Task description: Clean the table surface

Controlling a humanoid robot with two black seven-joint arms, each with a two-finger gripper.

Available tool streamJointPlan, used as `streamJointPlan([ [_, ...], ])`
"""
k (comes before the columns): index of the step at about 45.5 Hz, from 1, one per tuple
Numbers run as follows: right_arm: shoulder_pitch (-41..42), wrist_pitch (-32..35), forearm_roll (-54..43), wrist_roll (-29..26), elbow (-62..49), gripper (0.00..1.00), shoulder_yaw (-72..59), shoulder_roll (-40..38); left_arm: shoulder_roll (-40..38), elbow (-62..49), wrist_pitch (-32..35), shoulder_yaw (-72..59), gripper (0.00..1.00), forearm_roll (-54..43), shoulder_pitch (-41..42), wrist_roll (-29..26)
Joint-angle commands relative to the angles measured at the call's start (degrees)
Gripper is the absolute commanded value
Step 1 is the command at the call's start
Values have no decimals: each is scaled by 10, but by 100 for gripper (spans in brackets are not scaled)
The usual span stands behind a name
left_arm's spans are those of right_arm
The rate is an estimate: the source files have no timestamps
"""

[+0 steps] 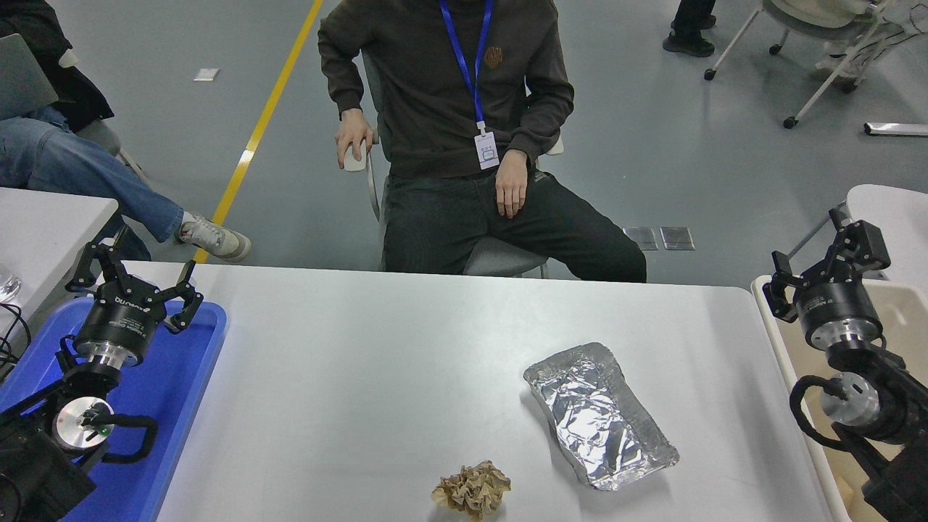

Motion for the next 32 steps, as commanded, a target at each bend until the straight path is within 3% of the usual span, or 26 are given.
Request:
streamJointPlan([
  [1,1,0,0,0,-3,99,0,-2,0,1,0,0,100,0,0,0],
  [12,6,-5,0,-1,-8,99,-25,-19,0,0,0,0,100,0,0,1],
  [32,104,-2,83,-1,-33,99,-264,-146,0,1,0,0,100,0,0,0],
])
